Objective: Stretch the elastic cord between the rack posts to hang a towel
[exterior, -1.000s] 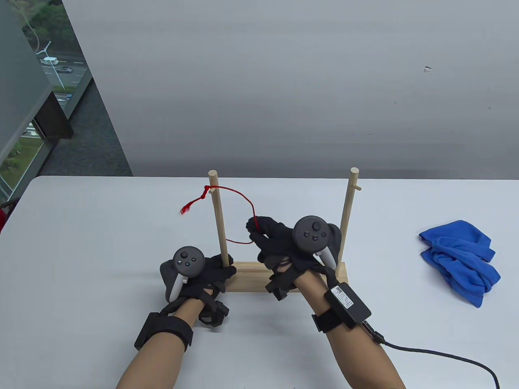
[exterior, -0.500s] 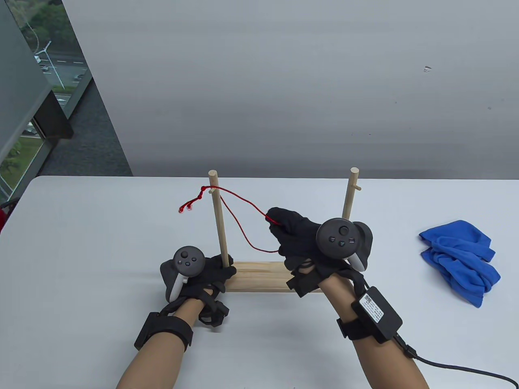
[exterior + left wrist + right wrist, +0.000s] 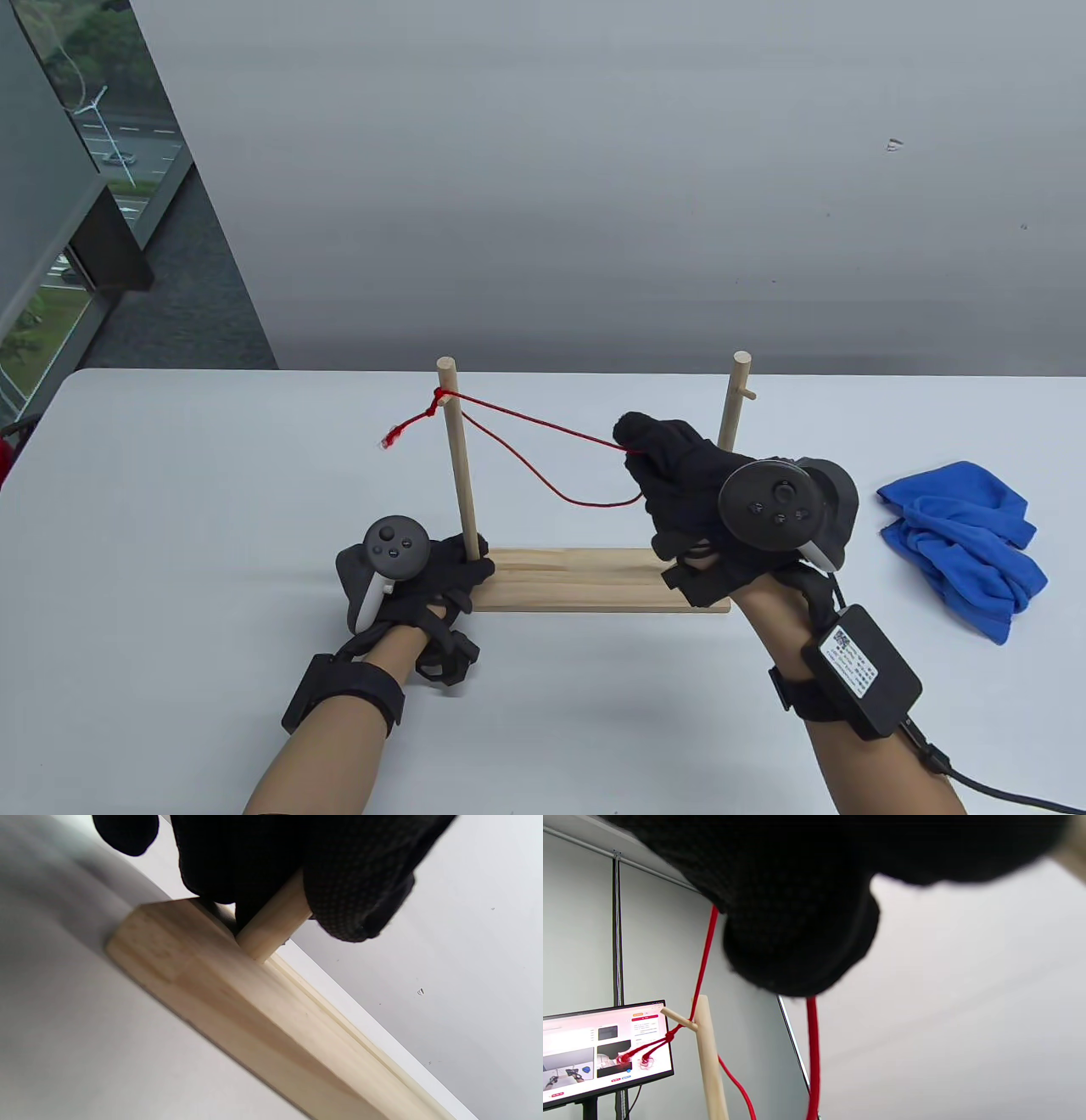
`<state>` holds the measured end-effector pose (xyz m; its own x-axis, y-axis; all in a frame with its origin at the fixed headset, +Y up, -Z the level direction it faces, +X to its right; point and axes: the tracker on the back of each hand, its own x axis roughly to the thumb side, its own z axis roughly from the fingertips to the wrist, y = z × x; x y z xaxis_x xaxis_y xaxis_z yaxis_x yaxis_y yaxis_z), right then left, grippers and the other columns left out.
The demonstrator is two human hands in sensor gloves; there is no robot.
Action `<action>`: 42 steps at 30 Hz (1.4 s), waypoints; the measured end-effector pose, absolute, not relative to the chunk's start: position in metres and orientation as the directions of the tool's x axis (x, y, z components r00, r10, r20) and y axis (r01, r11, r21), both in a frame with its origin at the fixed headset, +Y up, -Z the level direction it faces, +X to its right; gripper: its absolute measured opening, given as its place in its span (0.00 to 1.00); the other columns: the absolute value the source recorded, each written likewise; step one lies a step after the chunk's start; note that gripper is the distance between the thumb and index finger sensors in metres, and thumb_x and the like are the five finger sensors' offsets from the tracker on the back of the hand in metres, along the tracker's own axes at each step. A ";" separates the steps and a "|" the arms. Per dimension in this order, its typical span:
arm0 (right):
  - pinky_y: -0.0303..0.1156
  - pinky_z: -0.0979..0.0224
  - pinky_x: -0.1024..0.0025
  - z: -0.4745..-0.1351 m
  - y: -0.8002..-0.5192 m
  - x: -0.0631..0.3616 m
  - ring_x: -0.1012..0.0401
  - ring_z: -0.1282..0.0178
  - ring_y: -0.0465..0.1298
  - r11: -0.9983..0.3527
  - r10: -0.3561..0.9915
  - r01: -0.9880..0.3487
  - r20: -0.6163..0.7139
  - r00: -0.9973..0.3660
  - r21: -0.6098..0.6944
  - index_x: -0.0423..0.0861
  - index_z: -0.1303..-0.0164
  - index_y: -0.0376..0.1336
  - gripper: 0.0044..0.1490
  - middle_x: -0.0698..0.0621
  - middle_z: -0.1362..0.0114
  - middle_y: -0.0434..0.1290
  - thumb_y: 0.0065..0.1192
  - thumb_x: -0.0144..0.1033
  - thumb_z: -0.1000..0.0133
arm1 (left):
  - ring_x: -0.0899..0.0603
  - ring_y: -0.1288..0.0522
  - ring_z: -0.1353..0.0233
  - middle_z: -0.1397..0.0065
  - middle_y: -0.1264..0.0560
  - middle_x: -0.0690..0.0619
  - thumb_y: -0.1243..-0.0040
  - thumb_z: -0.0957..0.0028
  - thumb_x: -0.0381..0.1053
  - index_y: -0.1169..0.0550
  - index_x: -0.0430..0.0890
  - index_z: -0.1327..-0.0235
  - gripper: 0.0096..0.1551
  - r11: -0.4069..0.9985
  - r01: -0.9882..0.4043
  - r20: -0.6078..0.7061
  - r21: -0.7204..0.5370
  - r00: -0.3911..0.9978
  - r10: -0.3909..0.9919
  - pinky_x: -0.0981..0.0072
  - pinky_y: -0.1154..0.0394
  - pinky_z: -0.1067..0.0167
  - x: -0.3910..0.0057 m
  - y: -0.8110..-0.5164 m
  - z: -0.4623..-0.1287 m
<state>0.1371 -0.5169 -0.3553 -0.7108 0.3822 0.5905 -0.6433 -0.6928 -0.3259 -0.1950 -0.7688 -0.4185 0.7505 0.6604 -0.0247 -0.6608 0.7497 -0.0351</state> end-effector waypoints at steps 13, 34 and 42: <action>0.79 0.79 0.77 -0.347 -0.479 0.176 0.65 0.75 0.84 -0.661 0.318 -0.582 0.525 -0.789 -0.474 0.49 0.41 0.66 0.26 0.47 0.44 0.77 0.65 0.37 0.50 | 0.48 0.21 0.35 0.45 0.09 0.57 0.20 0.64 0.57 0.13 0.56 0.52 0.25 0.749 -0.661 -0.039 -0.040 0.750 0.660 0.39 0.31 0.31 -0.195 -0.769 -0.418; 0.79 0.78 0.77 -0.379 -0.444 0.213 0.67 0.76 0.83 -0.646 0.301 -0.502 0.411 -0.860 -0.575 0.47 0.44 0.68 0.26 0.47 0.47 0.79 0.72 0.38 0.53 | 0.50 0.21 0.35 0.46 0.09 0.60 0.20 0.66 0.58 0.12 0.58 0.54 0.25 0.759 -0.650 -0.057 -0.032 0.760 0.648 0.39 0.31 0.31 -0.195 -0.769 -0.418; 0.79 0.79 0.78 -0.403 -0.449 0.219 0.67 0.78 0.83 -0.650 0.291 -0.459 0.359 -0.887 -0.606 0.47 0.47 0.69 0.27 0.46 0.49 0.80 0.75 0.38 0.56 | 0.50 0.21 0.35 0.46 0.09 0.60 0.20 0.67 0.57 0.12 0.58 0.53 0.25 0.760 -0.649 -0.062 -0.035 0.760 0.647 0.39 0.31 0.31 -0.195 -0.769 -0.418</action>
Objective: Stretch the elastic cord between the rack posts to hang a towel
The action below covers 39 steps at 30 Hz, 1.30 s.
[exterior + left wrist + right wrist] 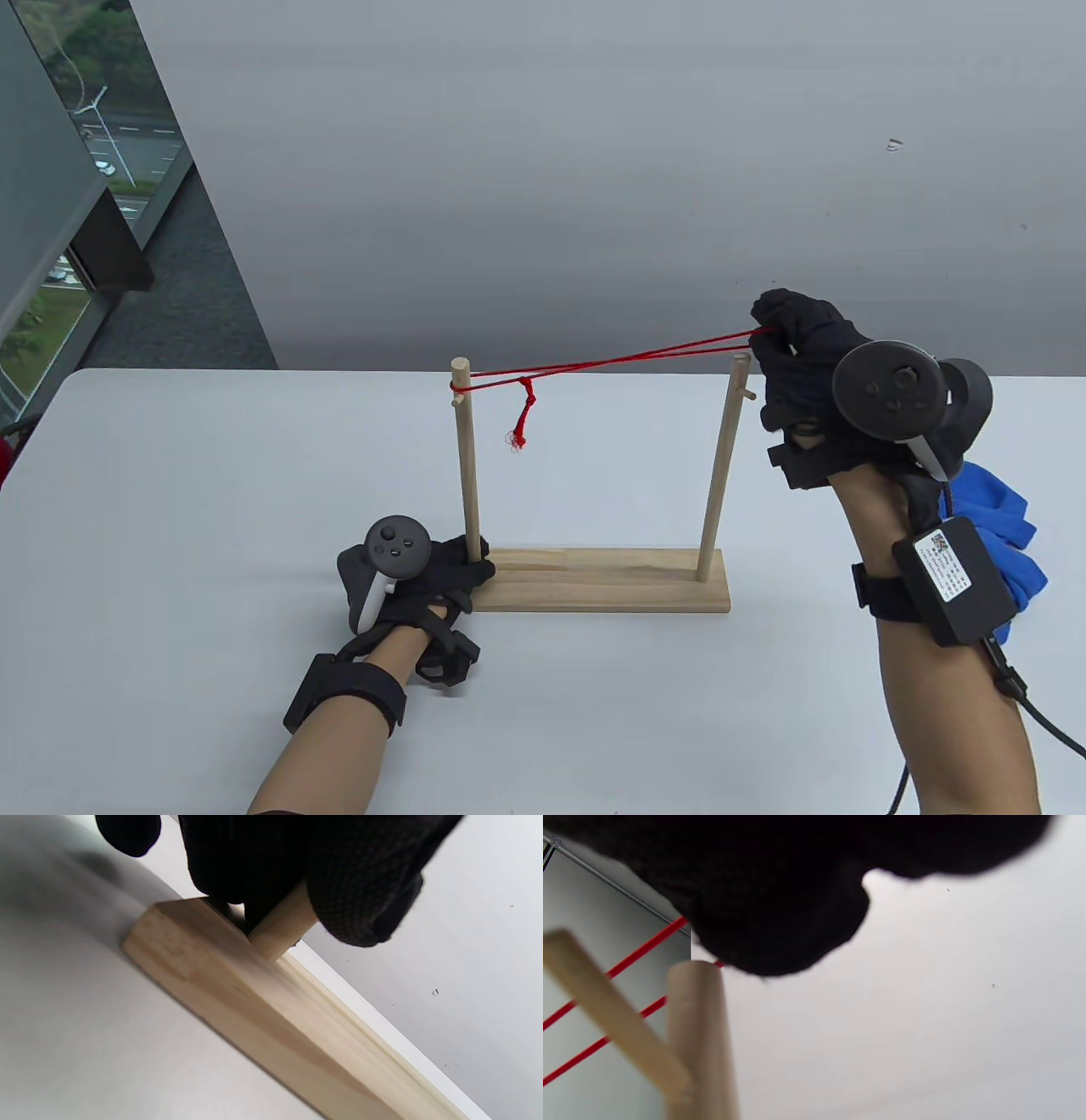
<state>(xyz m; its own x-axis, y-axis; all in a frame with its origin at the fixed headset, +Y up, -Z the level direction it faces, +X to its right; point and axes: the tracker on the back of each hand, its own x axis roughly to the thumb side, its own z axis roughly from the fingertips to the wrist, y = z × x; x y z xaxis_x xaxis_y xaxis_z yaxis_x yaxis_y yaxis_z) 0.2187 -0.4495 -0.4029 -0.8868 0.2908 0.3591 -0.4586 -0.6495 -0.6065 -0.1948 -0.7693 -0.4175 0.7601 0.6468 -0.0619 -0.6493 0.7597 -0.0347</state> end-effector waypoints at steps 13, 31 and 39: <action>0.79 0.80 0.77 -0.402 -0.465 0.224 0.67 0.80 0.83 -0.594 0.255 -0.470 0.401 -0.880 -0.653 0.48 0.52 0.73 0.24 0.46 0.52 0.83 0.79 0.36 0.59 | 0.51 0.21 0.34 0.45 0.10 0.61 0.20 0.66 0.58 0.13 0.59 0.53 0.25 0.760 -0.649 -0.069 -0.043 0.761 0.645 0.39 0.32 0.30 -0.195 -0.770 -0.417; 0.82 0.77 0.73 -0.395 -0.487 0.235 0.66 0.79 0.85 -0.489 0.249 -0.584 0.537 -0.806 -0.648 0.53 0.57 0.77 0.23 0.48 0.50 0.85 0.83 0.34 0.64 | 0.51 0.22 0.34 0.44 0.10 0.62 0.20 0.65 0.58 0.13 0.59 0.52 0.25 0.761 -0.647 -0.071 -0.045 0.762 0.643 0.40 0.32 0.30 -0.195 -0.770 -0.417; 0.82 0.75 0.71 -0.400 -0.503 0.242 0.65 0.77 0.86 -0.441 0.353 -0.662 0.561 -0.749 -0.606 0.52 0.58 0.78 0.23 0.48 0.51 0.85 0.84 0.34 0.65 | 0.52 0.22 0.34 0.44 0.10 0.62 0.20 0.65 0.58 0.13 0.60 0.52 0.25 0.760 -0.648 -0.074 -0.046 0.761 0.644 0.40 0.32 0.30 -0.195 -0.770 -0.417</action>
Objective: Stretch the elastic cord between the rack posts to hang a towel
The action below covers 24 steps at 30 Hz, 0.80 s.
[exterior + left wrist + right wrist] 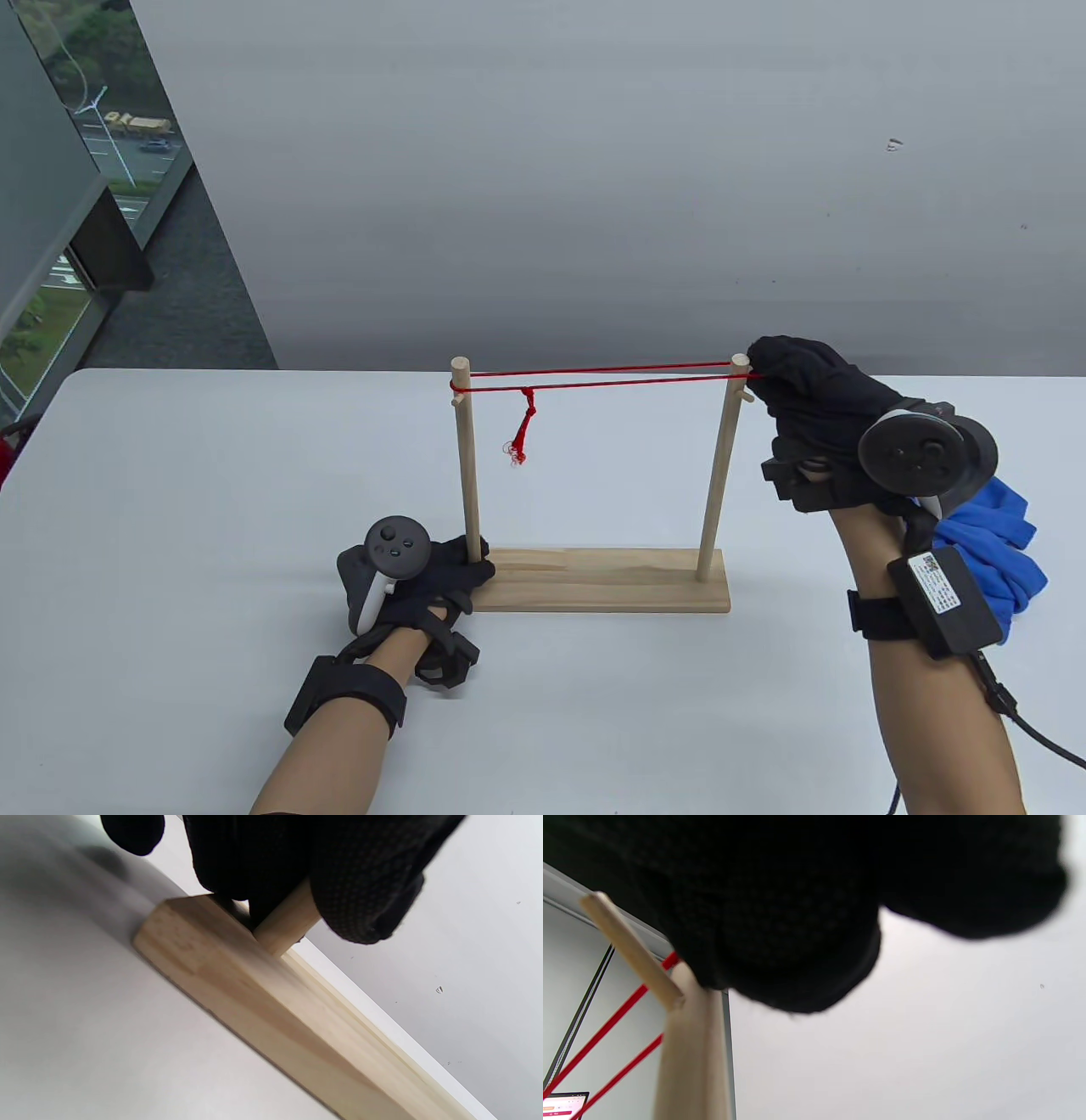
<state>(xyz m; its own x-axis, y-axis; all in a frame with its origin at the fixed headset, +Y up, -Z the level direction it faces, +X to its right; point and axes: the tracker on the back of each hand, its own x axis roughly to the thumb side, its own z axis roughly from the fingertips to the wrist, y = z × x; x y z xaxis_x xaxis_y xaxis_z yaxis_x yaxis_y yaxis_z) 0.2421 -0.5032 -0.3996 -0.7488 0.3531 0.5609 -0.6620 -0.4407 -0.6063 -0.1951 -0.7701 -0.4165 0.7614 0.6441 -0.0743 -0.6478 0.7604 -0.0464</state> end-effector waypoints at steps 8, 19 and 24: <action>0.82 0.72 0.68 -0.401 -0.507 0.241 0.64 0.74 0.86 -0.458 0.357 -0.672 0.572 -0.739 -0.582 0.51 0.57 0.78 0.23 0.48 0.50 0.85 0.83 0.34 0.64 | 0.52 0.22 0.34 0.44 0.10 0.62 0.20 0.65 0.58 0.14 0.60 0.52 0.25 0.759 -0.649 -0.077 -0.049 0.760 0.645 0.40 0.32 0.29 -0.195 -0.770 -0.416; 0.83 0.66 0.65 -0.401 -0.512 0.241 0.59 0.67 0.87 -0.526 0.370 -0.684 0.588 -0.719 -0.506 0.51 0.49 0.74 0.24 0.49 0.44 0.82 0.74 0.35 0.57 | 0.52 0.22 0.34 0.44 0.10 0.62 0.20 0.65 0.59 0.14 0.60 0.52 0.25 0.757 -0.651 -0.081 -0.052 0.758 0.647 0.40 0.32 0.30 -0.196 -0.771 -0.417; 0.83 0.64 0.62 -0.394 -0.516 0.249 0.57 0.63 0.87 -0.550 0.404 -0.672 0.546 -0.734 -0.496 0.51 0.44 0.72 0.26 0.48 0.42 0.80 0.72 0.43 0.53 | 0.52 0.22 0.34 0.44 0.10 0.63 0.20 0.65 0.59 0.14 0.60 0.52 0.25 0.754 -0.655 -0.086 -0.053 0.755 0.650 0.41 0.31 0.30 -0.196 -0.771 -0.416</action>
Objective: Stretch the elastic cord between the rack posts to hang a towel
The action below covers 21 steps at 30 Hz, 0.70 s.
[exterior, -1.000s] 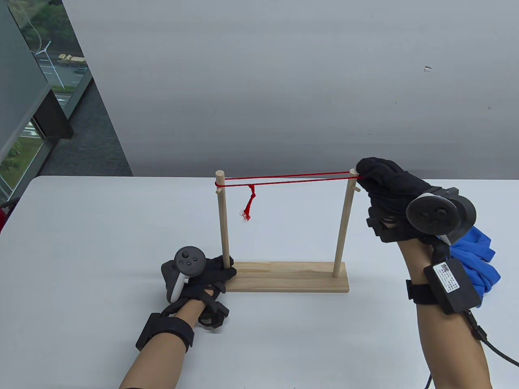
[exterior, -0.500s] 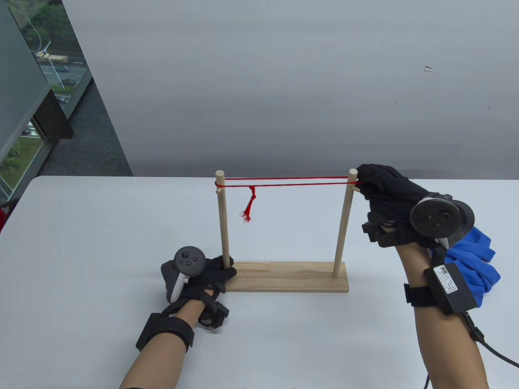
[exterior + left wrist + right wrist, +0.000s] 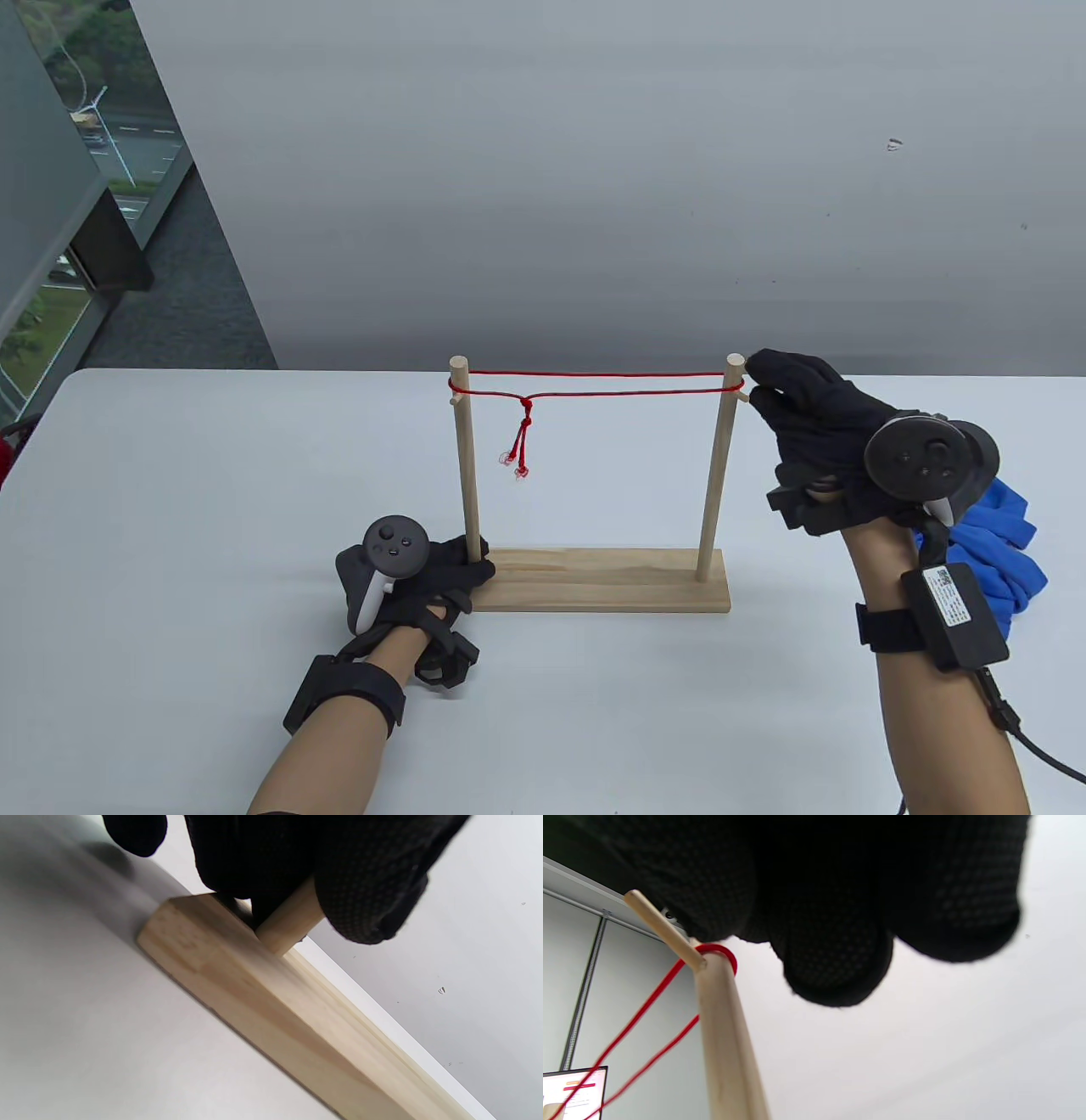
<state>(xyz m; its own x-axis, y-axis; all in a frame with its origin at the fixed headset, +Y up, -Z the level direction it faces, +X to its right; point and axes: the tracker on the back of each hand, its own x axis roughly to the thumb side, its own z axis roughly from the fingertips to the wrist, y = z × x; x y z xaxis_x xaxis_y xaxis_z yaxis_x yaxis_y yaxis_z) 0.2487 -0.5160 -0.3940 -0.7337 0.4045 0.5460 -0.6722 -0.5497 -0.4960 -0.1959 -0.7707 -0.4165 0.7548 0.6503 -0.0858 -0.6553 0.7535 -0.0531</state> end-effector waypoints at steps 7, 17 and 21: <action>0.81 0.54 0.53 -0.377 -0.530 0.263 0.53 0.54 0.86 -0.628 0.416 -0.589 0.420 -0.806 -0.509 0.49 0.37 0.68 0.31 0.45 0.37 0.77 0.65 0.47 0.50 | 0.51 0.22 0.33 0.43 0.10 0.62 0.20 0.64 0.59 0.14 0.59 0.50 0.26 0.748 -0.661 -0.081 -0.061 0.750 0.656 0.40 0.31 0.31 -0.197 -0.771 -0.417; 0.66 0.36 0.32 -0.365 -0.560 0.280 0.45 0.36 0.78 -0.693 0.502 -0.594 0.318 -0.804 -0.407 0.47 0.31 0.62 0.36 0.40 0.29 0.69 0.62 0.51 0.48 | 0.38 0.26 0.26 0.30 0.18 0.52 0.26 0.60 0.61 0.22 0.52 0.35 0.37 0.720 -0.686 0.021 -0.104 0.723 0.691 0.34 0.37 0.29 -0.212 -0.767 -0.407; 0.65 0.35 0.31 -0.364 -0.572 0.285 0.45 0.35 0.77 -0.722 0.493 -0.565 0.275 -0.825 -0.399 0.47 0.31 0.62 0.37 0.40 0.28 0.69 0.62 0.52 0.48 | 0.37 0.26 0.26 0.30 0.18 0.51 0.28 0.58 0.62 0.20 0.52 0.36 0.36 0.720 -0.689 0.048 -0.085 0.719 0.693 0.33 0.38 0.29 -0.227 -0.758 -0.392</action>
<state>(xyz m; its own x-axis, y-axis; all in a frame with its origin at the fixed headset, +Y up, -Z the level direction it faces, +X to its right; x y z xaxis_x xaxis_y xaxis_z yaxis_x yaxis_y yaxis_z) 0.2847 -0.5715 -0.3635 -0.8251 0.4933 0.2755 -0.5650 -0.7222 -0.3990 -0.2266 -0.7581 -0.3924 0.7190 0.6934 0.0480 -0.6888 0.7200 -0.0847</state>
